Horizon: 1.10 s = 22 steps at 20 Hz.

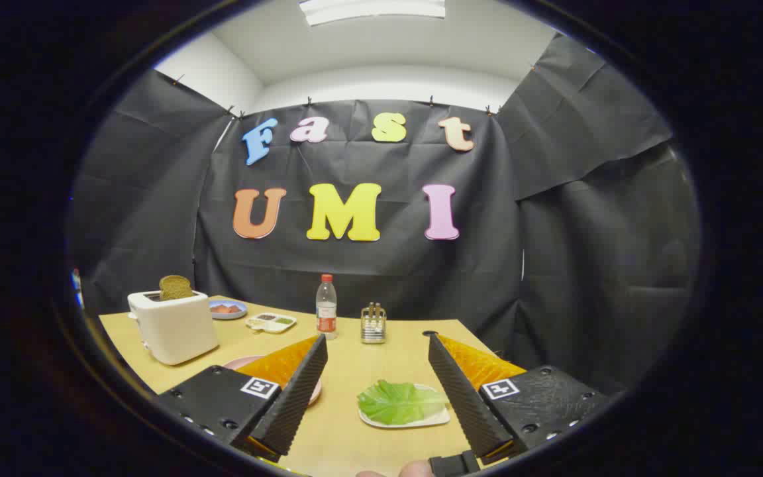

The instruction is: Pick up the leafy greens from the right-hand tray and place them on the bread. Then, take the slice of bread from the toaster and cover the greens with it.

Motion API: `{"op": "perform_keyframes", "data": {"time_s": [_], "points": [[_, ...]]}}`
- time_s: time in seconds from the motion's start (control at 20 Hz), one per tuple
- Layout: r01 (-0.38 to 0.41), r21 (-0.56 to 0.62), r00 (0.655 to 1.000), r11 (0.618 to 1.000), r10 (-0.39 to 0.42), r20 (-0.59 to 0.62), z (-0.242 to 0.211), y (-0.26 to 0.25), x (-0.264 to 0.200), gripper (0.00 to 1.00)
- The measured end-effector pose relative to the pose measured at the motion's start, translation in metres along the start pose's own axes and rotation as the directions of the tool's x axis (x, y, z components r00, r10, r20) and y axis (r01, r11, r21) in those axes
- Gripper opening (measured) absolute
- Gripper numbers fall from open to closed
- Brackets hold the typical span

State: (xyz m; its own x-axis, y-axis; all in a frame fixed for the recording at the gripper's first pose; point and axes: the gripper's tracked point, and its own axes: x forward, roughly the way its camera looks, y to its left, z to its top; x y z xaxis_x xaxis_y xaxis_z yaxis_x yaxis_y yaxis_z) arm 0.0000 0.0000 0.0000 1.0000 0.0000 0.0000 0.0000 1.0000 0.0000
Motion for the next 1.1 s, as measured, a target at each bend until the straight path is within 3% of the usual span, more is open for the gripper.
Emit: {"op": "perform_keyframes", "data": {"time_s": [0.4, 1.1], "points": [[-0.005, -0.017, 0.999, 1.000, 0.006, 0.036, 0.021, 0.003, -0.007, 0.95], [-0.015, -0.023, 1.000, 1.000, 0.015, 0.007, 0.011, 0.009, 0.003, 0.95]]}}
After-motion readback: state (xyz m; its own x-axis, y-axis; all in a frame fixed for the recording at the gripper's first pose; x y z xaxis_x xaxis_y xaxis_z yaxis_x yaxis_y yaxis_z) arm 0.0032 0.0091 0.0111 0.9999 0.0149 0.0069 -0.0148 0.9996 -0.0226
